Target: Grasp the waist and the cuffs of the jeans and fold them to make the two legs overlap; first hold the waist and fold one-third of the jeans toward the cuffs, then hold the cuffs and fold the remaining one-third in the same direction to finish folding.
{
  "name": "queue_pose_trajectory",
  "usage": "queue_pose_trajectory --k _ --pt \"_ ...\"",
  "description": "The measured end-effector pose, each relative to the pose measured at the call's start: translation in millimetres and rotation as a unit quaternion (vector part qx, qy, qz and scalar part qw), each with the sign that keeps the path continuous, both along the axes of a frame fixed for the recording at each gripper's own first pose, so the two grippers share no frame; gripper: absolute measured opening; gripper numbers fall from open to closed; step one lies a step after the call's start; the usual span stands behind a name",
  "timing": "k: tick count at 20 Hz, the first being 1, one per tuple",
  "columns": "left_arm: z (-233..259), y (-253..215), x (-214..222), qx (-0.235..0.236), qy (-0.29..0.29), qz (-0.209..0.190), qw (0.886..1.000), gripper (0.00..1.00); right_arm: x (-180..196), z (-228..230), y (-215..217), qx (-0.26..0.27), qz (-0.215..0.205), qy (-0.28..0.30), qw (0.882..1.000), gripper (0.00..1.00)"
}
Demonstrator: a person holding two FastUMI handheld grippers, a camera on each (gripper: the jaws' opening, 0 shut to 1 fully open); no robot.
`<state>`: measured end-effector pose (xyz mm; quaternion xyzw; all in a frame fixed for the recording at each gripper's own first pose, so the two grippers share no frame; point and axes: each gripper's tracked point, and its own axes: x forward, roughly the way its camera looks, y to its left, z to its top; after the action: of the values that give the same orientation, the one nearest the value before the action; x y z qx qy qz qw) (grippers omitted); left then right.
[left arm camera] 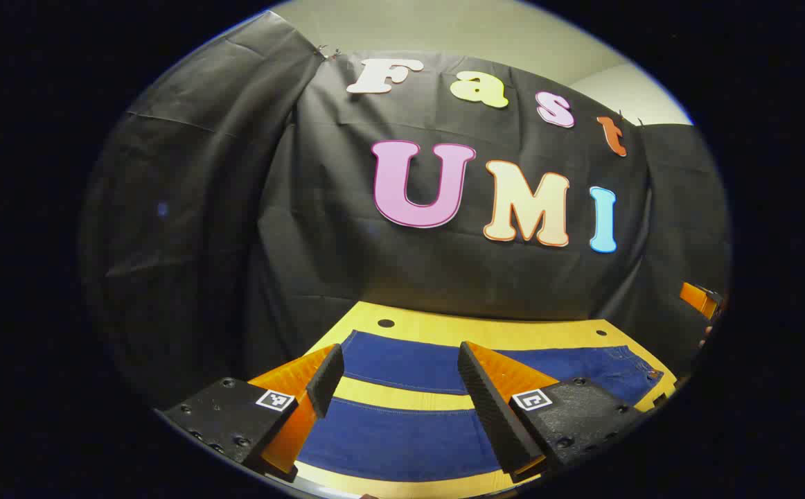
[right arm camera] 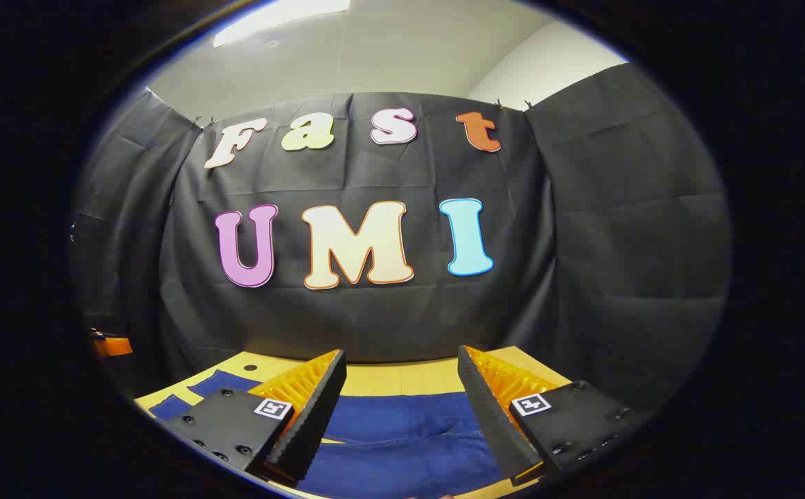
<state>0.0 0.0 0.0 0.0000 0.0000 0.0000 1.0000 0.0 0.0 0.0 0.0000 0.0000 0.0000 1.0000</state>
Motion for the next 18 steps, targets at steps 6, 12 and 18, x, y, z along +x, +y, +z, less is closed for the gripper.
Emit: queue_pose_trajectory --k 6,12,18 --pt "3.8 -5.1 2.6 0.007 -0.001 -0.021 1.000 0.98 -3.6 -7.3 -2.3 -0.001 -0.001 0.011 1.000 1.00" --pt "2.1 -7.2 7.4 0.006 0.005 -0.030 1.000 0.99 -11.1 -10.5 -3.9 -0.003 -0.007 0.015 1.000 0.99" --pt "-2.2 -6.7 7.2 0.003 0.018 -0.020 1.000 0.98 -13.3 -18.6 4.7 -0.010 -0.002 0.025 1.000 0.99"
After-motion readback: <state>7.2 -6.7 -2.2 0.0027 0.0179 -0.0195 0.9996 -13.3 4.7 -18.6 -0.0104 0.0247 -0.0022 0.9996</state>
